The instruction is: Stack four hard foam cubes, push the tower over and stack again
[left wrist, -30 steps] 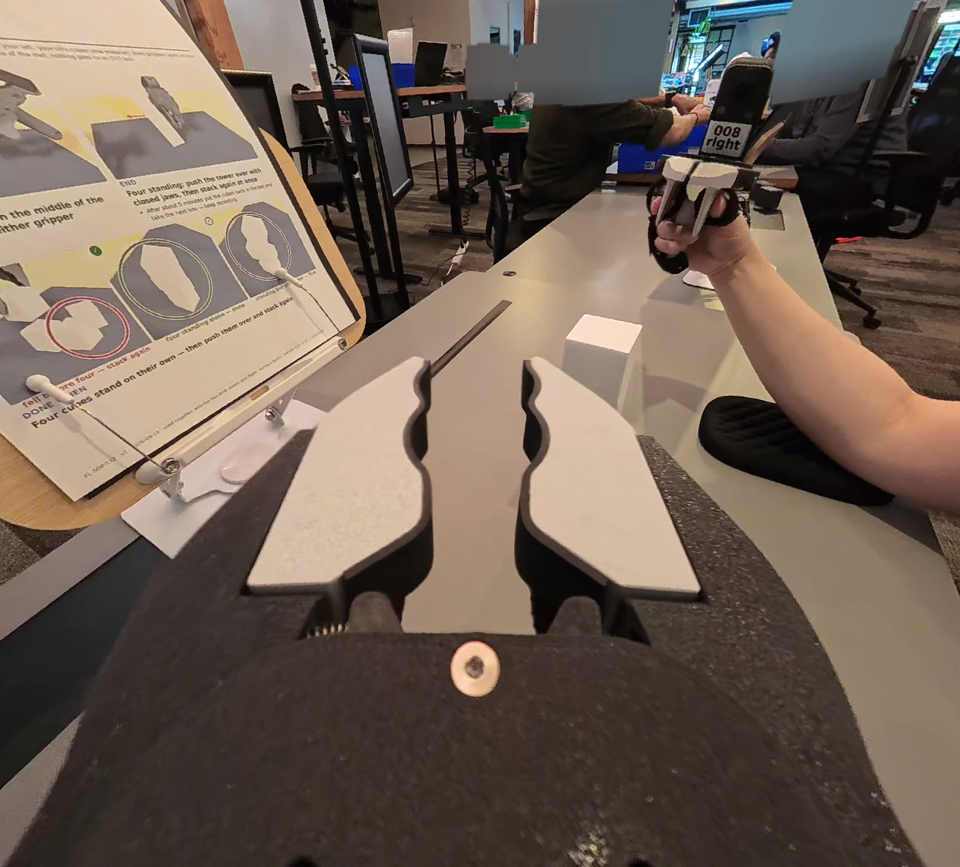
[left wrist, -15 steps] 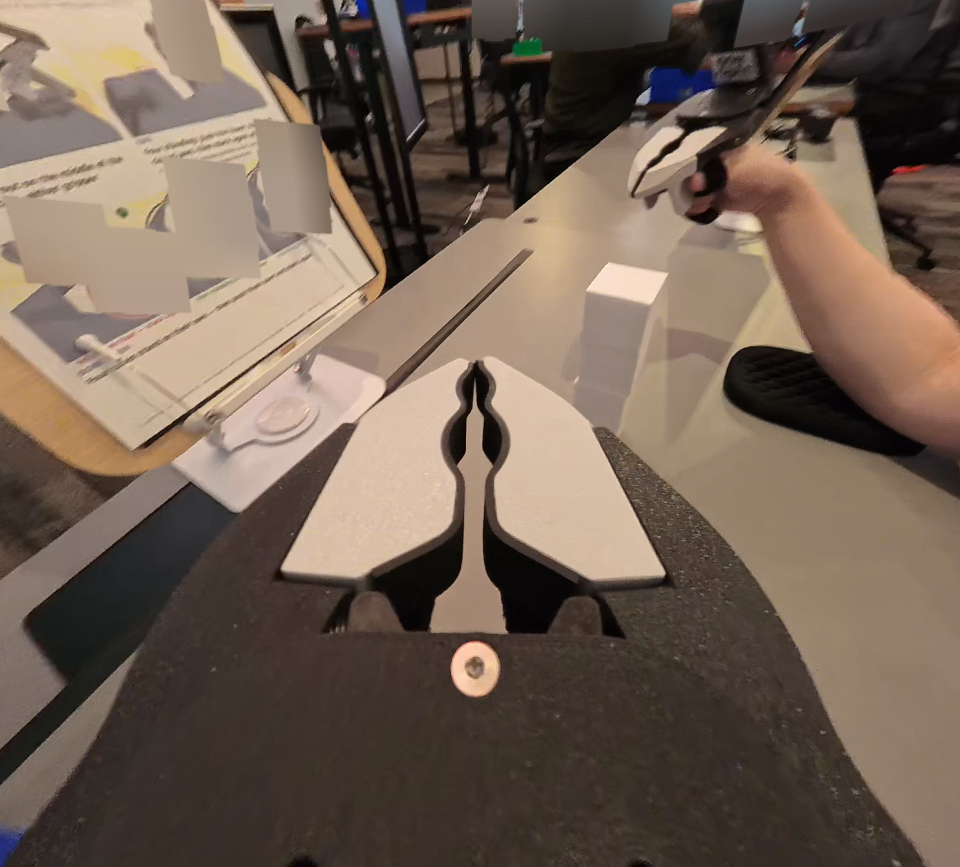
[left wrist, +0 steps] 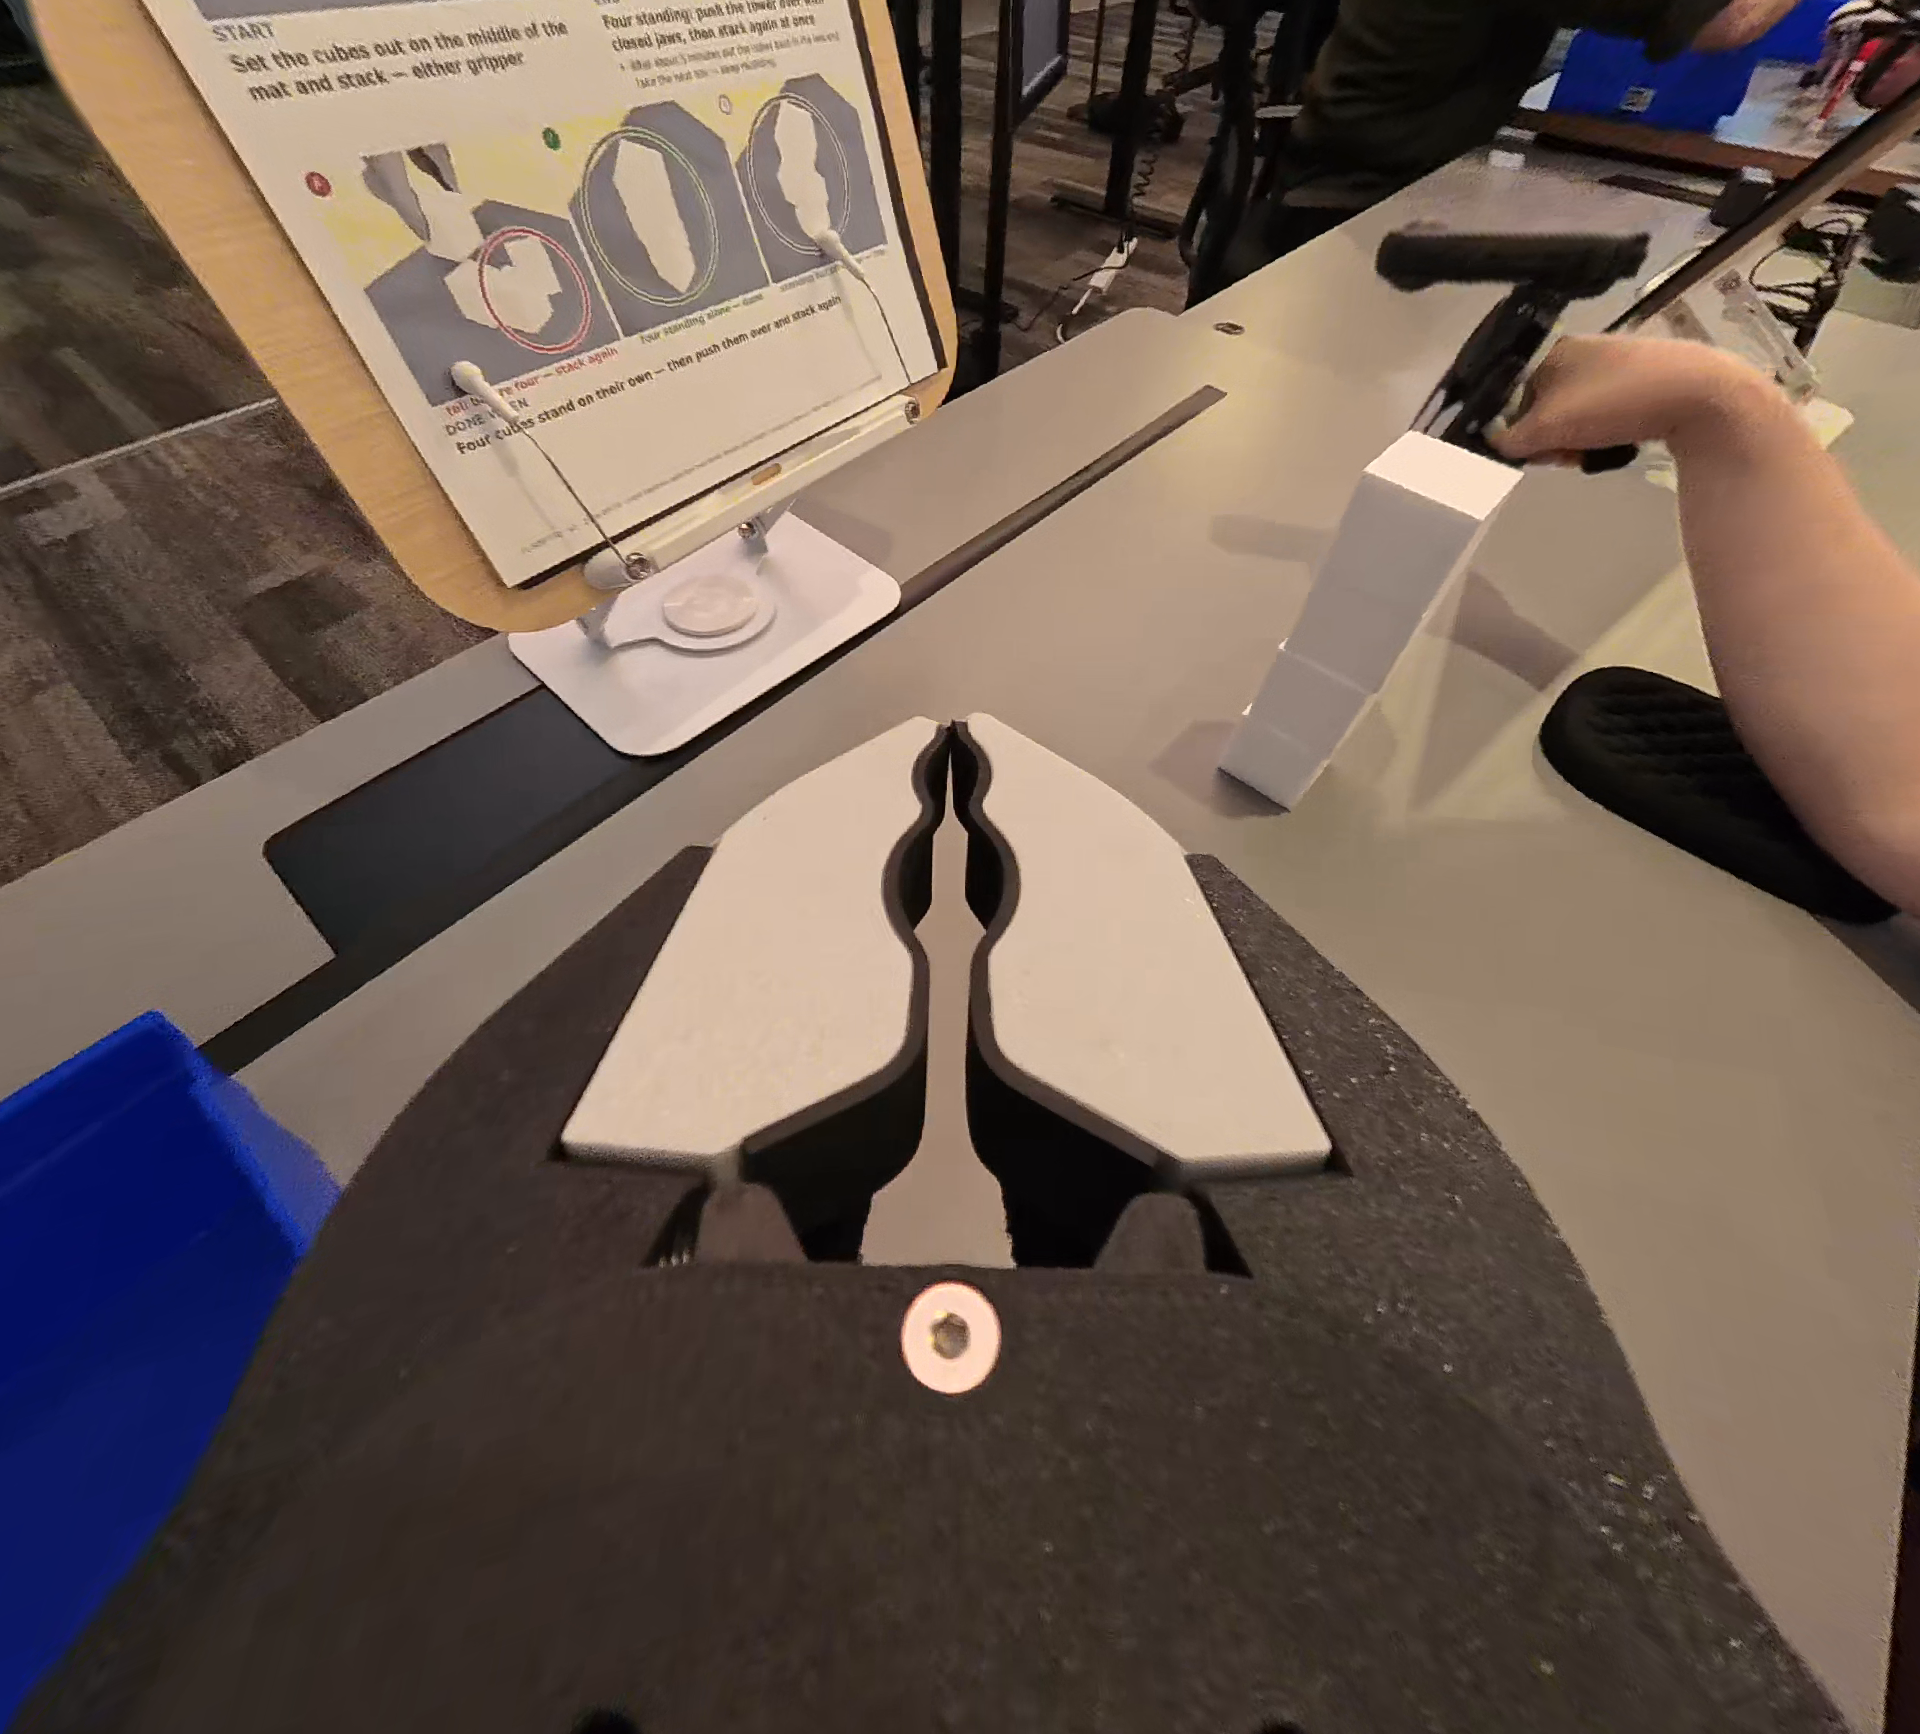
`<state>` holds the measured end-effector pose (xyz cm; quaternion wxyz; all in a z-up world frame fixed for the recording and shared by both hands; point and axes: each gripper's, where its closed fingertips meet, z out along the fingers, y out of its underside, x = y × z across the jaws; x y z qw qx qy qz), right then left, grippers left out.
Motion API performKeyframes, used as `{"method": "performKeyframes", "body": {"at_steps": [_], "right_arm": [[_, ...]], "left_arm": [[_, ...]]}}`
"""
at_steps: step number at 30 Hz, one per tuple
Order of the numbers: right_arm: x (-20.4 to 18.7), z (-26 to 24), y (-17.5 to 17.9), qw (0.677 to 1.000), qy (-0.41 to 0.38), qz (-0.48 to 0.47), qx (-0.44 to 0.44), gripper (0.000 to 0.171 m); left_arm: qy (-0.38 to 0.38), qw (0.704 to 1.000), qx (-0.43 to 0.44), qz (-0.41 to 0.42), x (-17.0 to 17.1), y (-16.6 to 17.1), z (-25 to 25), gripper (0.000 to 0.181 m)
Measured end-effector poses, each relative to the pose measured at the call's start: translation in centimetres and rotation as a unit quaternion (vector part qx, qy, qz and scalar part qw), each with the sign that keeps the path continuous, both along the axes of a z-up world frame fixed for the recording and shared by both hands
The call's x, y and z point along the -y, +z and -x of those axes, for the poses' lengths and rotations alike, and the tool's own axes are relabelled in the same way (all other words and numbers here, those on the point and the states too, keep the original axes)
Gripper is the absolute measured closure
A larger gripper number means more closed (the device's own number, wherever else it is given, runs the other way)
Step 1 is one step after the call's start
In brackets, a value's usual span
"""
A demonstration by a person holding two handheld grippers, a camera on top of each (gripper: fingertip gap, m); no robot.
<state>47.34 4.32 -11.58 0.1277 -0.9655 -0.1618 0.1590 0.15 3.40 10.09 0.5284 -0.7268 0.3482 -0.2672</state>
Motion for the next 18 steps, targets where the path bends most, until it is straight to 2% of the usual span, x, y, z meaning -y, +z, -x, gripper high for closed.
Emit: {"method": "performKeyframes", "body": {"at_steps": [7,18], "right_arm": [[0.9,2.1,-3.2,0.997,0.028,0.071,-0.031,0.171],[0.9,3.9,-1.8,0.996,0.048,0.052,-0.045,0.171]], "left_arm": [[0.006,1.000,-0.011,-0.009,0.3,0.2,0.4,0.181],[0.003,1.000,-0.010,-0.010,0.6,0.3,0.3,0.181]]}}
